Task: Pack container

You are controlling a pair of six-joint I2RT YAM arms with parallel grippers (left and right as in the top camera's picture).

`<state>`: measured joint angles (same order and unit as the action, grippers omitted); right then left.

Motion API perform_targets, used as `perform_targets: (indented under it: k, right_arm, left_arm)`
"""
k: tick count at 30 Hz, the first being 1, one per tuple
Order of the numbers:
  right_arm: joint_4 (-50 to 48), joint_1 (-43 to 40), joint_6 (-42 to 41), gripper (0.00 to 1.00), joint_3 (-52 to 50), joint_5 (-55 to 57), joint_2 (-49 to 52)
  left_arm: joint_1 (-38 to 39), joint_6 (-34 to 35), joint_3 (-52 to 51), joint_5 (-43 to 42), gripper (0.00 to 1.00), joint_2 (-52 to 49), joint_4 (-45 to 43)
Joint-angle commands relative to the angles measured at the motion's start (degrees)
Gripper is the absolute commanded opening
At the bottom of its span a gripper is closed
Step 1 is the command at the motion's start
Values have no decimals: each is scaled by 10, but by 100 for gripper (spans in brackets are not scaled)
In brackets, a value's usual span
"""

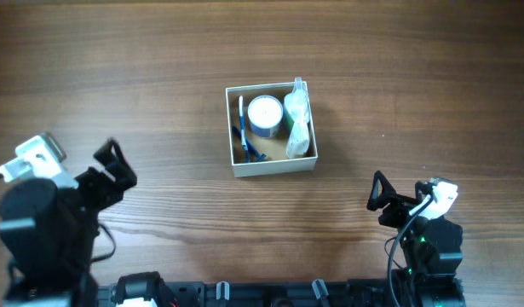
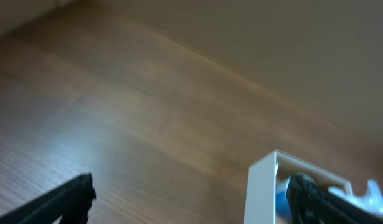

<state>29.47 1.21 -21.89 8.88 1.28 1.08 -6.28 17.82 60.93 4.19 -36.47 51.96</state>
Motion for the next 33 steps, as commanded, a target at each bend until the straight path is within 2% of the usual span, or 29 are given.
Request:
perform_targets:
  k: [1,6,13,24,33]
  right_arm:
    - [-3,2,-8,100,-2,-10,-8]
    - [-3,2,-8,100,-2,-10,-8]
    - [-3,2,-8,100,-2,-10,-8]
    - [-3,2,-8,100,-2,-10,-8]
    - [-3,2,-8,100,-2,-10,-8]
  left_arm:
    - [-4,-87,-162,-83,100,76,-107]
    - [-4,-86,-310,-107,100,159,-162]
    - [-4,-84,-439,-146,100,263,-182]
    - [-4,-84,-513,-146,100,359,-181]
    - [-2,-84,-520,-146,100,363,-182]
